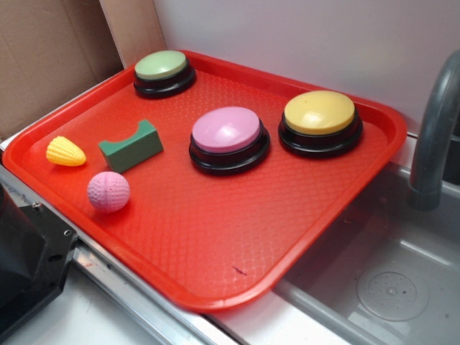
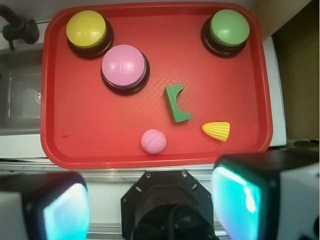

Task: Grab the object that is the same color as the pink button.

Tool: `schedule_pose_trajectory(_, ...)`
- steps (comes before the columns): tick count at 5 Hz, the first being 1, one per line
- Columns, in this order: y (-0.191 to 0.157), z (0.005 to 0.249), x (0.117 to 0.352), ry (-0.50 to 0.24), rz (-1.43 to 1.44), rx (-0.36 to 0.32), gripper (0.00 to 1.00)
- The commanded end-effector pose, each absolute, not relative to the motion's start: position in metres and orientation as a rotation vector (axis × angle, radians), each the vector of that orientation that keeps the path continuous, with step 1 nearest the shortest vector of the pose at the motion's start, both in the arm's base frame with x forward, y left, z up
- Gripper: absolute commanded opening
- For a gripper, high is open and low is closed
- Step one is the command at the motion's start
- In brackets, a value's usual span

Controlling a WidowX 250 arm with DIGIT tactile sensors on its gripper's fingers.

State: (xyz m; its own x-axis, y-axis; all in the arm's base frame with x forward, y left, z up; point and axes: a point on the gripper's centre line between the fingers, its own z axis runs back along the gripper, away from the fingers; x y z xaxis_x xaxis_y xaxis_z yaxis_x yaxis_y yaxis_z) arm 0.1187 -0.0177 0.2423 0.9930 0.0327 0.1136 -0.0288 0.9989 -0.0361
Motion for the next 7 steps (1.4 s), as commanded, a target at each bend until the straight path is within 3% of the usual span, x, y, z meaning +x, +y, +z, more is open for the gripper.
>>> schedule_pose_trajectory(1,-0.018,0.242,0.119,-0.114,0.031,-0.034,1.00)
schedule_pose_trajectory(2,-0.032,0.192,0.135,-0.069,-0.149,-0.041,1.00)
schedule_pose_trajectory(3,-0.030,0.148,0.139,-0.021,-0.151,-0.023,1.00)
schedule_pose_trajectory(5,-0.008,0.075,0.130,0.029,-0.061,-0.062,1.00)
schedule_pose_trajectory(6,-0.018,0.052,0.131,0.013,-0.086,-0.075,1.00)
schedule_pose_trajectory(7,-0.033,0.034,0.138,0.043,-0.154,-0.078,1.00)
